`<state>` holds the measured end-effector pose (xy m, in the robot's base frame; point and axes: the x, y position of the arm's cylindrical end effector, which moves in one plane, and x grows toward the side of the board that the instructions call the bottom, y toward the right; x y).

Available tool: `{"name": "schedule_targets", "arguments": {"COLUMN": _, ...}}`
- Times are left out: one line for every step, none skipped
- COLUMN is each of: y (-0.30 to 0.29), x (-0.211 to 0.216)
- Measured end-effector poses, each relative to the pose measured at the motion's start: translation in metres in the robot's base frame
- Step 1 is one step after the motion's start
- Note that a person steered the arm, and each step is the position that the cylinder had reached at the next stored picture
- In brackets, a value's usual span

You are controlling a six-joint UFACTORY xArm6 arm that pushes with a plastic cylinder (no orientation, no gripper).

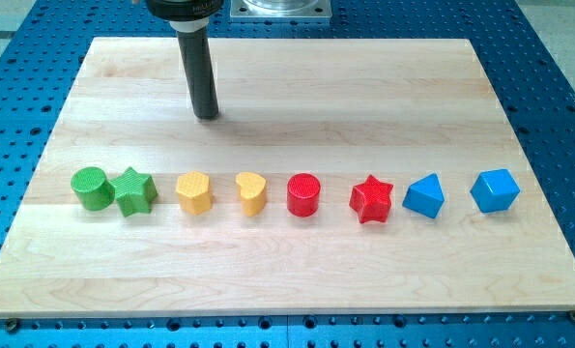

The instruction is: Put the yellow blocks and red circle together

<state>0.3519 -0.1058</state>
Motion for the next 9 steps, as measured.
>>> {"name": "schedule_targets", "arguments": {"y": 0.002, "x": 0.006}}
{"name": "schedule_targets", "arguments": {"y": 0.001, "x": -0.011}}
{"name": "schedule_targets", "arguments": {"y": 0.003, "x": -0.015}}
{"name": "schedule_targets", "arguments": {"y": -0.01, "x": 0.006}}
{"name": "schedule_targets", "arguments": {"y": -0.022, "x": 0.039}}
{"name": "schedule_targets", "arguments": {"y": -0.03, "x": 0.065}}
{"name": "schedule_targets", "arguments": {"y": -0.021, "x": 0.106}}
{"name": "schedule_targets", "arguments": {"y": -0.021, "x": 0.148}}
{"name": "schedule_targets", "arguments": {"y": -0.022, "x": 0.175}}
